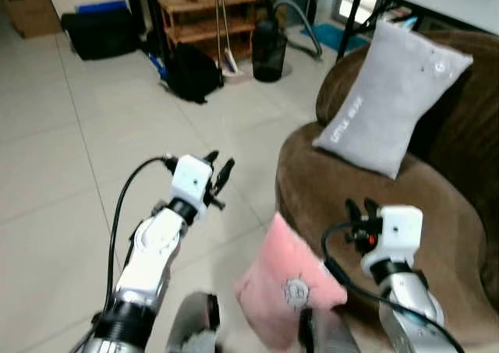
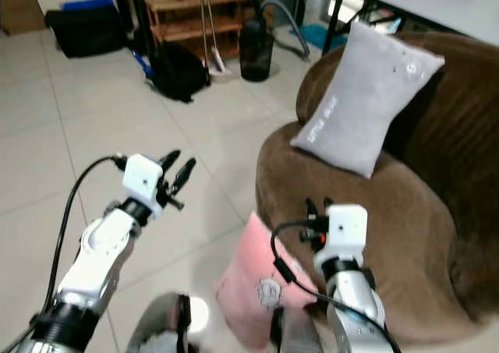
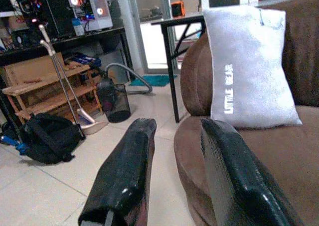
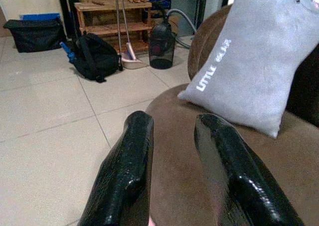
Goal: Move the pillow to the sofa from floor
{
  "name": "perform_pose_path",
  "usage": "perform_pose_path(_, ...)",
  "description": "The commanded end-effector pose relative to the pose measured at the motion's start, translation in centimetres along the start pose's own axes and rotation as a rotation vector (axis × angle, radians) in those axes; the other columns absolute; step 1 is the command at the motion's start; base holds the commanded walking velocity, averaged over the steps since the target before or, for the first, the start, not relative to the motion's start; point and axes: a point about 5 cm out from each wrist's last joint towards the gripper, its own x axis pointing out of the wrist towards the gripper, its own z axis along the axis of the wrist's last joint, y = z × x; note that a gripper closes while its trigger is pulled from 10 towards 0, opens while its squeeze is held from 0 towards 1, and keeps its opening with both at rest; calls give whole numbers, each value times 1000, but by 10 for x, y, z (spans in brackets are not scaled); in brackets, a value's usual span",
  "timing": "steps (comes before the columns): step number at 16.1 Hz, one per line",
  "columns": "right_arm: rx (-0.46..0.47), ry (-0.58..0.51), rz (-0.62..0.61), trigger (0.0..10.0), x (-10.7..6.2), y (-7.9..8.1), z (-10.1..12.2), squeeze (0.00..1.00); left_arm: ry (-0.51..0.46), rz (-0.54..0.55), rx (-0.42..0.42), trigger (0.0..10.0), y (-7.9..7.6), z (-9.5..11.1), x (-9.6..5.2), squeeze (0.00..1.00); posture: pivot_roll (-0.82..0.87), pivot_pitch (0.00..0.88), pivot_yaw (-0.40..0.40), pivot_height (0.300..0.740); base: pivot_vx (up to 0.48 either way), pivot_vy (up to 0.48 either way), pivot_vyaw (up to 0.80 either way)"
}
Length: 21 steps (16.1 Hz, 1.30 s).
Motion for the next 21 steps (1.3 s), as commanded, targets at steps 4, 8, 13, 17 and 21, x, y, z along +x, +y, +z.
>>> perform_pose_path(4,-9,23,19,10000,-3,0,-3,0,12,11,6,10000,1,-3,-6,0,-48,71,5,551,0,0,0)
perform_pose_path(8,-30,128,69,10000,6,7,-24,0,68,31,14,10000,7,-15,-18,0,-26,143,11,546,0,0,0)
perform_pose_path(13,-34,147,85,10000,35,24,-34,0,103,50,55,10000,26,-19,-30,0,31,230,19,546,0,0,0)
perform_pose_path(17,11,163,23,10000,59,23,-41,1000,50,-15,77,10000,29,0,-28,0,91,290,16,546,0,0,0)
perform_pose_path(21,7,180,-35,10000,85,18,-47,1000,47,-164,103,10000,39,19,-32,0,206,329,56,546,0,0,0)
